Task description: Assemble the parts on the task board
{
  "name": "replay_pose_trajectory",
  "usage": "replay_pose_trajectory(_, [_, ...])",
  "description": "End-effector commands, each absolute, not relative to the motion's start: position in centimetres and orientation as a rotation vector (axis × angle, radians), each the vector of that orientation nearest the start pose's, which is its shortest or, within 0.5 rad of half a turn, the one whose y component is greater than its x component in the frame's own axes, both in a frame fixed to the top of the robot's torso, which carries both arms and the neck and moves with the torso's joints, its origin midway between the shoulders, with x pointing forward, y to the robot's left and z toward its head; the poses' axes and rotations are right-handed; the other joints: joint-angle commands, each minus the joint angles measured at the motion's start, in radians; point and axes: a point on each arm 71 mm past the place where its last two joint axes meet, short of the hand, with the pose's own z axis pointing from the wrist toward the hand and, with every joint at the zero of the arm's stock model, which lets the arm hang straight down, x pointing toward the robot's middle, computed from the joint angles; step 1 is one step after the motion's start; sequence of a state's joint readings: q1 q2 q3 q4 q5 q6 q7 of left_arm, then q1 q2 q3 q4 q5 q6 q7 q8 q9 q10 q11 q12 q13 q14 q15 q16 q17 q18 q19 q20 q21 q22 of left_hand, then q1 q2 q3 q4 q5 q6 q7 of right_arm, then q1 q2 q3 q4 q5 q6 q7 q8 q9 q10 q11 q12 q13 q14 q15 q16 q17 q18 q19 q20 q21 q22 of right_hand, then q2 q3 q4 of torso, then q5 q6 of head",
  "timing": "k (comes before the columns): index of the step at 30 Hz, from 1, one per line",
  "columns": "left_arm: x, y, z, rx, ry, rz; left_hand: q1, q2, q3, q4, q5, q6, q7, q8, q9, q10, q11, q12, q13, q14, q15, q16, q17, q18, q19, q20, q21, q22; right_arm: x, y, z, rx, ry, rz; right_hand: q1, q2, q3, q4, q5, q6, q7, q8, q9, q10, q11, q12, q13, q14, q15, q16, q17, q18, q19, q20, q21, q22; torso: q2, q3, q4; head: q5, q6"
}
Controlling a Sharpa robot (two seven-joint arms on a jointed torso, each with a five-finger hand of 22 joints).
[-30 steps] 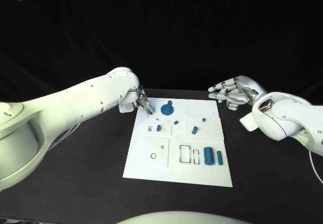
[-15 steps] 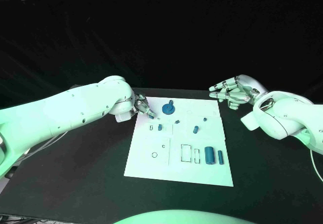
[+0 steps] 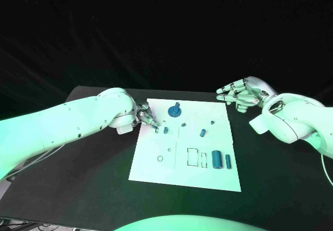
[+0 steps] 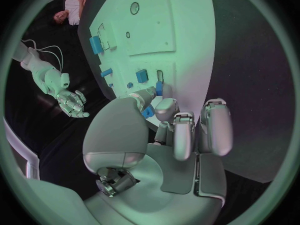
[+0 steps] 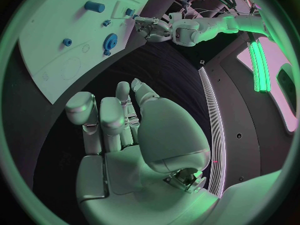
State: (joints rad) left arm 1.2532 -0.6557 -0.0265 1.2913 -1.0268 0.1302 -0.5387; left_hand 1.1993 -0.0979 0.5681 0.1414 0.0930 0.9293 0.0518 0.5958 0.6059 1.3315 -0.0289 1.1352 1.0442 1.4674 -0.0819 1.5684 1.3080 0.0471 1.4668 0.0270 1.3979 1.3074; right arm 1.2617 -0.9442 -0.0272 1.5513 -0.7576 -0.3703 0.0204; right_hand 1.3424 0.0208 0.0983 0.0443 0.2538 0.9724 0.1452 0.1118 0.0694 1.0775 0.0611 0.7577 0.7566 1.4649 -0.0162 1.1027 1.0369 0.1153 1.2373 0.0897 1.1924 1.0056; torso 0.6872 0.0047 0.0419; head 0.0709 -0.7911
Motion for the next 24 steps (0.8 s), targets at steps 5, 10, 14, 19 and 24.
replay_pose_trajectory(5, [52.51, 18.81, -21.13, -0.213, 2.256, -0.385, -0.003, -0.004, 0.138, -0.131, 0.003, 0.006, -0.009, 0.004, 0.001, 0.007, -0.001, 0.007, 0.001, 0.103, -0.005, 0.002, 0.263, -0.002, 0.033, -0.005, 0.005, 0.134, 49.32, -24.84, -15.08, 0.496, 1.651, 0.974, -0.005, -0.003, 0.006, 0.001, 0.003, 0.001, 0.006, 0.005, 0.000, -0.006, -0.001, -0.002, -0.001, -0.004, -0.001, -0.006, 0.001, 0.008, -0.003, 0.001, -0.005, -0.001, 0.000, 0.0016, -0.0005, -0.001, -0.003])
replay_pose_trajectory(10, [52.48, 18.76, -21.20, -0.210, 2.255, -0.385, -0.003, -0.005, 0.139, -0.131, 0.003, 0.007, -0.009, 0.005, 0.001, 0.008, -0.002, 0.008, 0.002, 0.103, -0.005, 0.002, 0.263, -0.002, 0.033, -0.005, 0.006, 0.135, 49.31, -24.82, -15.09, 0.496, 1.651, 0.974, -0.005, -0.003, 0.006, 0.001, 0.003, 0.001, 0.006, 0.005, 0.000, -0.006, -0.001, -0.002, -0.001, -0.004, -0.001, -0.006, 0.001, 0.008, -0.003, 0.001, -0.005, -0.001, 0.000, 0.0019, -0.0004, 0.000, -0.004])
replay_pose_trajectory(14, [52.43, 18.69, -21.27, -0.206, 2.260, -0.382, -0.003, -0.005, 0.139, -0.131, 0.003, 0.007, -0.009, 0.005, 0.001, 0.008, -0.002, 0.008, 0.002, 0.103, -0.005, 0.002, 0.263, -0.002, 0.033, -0.005, 0.006, 0.135, 49.30, -24.80, -15.09, 0.495, 1.651, 0.975, -0.005, -0.003, 0.006, 0.001, 0.003, 0.001, 0.006, 0.005, 0.000, -0.006, -0.001, -0.002, -0.001, -0.004, -0.001, -0.006, 0.001, 0.008, -0.003, 0.001, -0.005, -0.001, 0.000, 0.0017, -0.0013, 0.000, -0.006])
replay_pose_trajectory(19, [52.30, 18.78, -21.45, -0.193, 2.288, -0.360, -0.004, -0.005, 0.140, -0.132, 0.003, 0.007, -0.009, 0.005, 0.001, 0.008, -0.002, 0.008, 0.002, 0.103, -0.005, 0.002, 0.263, -0.002, 0.033, -0.006, 0.005, 0.134, 49.29, -24.83, -15.09, 0.496, 1.651, 0.975, -0.005, -0.003, 0.006, 0.001, 0.003, 0.001, 0.006, 0.005, 0.000, -0.006, -0.001, -0.002, -0.001, -0.004, -0.001, -0.006, 0.001, 0.008, -0.003, 0.001, -0.005, -0.001, 0.000, 0.0024, -0.0012, -0.001, -0.007])
replay_pose_trajectory(24, [52.17, 18.82, -21.60, -0.178, 2.314, -0.345, -0.004, -0.006, 0.141, -0.132, 0.003, 0.008, -0.009, 0.005, 0.001, 0.008, -0.002, 0.007, 0.002, 0.103, -0.005, 0.002, 0.263, -0.002, 0.033, -0.006, 0.006, 0.135, 49.28, -24.83, -15.10, 0.496, 1.651, 0.975, -0.005, -0.003, 0.006, 0.001, 0.003, 0.001, 0.006, 0.005, 0.000, -0.006, -0.001, -0.002, -0.001, -0.004, -0.001, -0.006, 0.001, 0.008, -0.003, 0.001, -0.005, -0.001, 0.000, 0.0018, -0.0006, -0.002, -0.009])
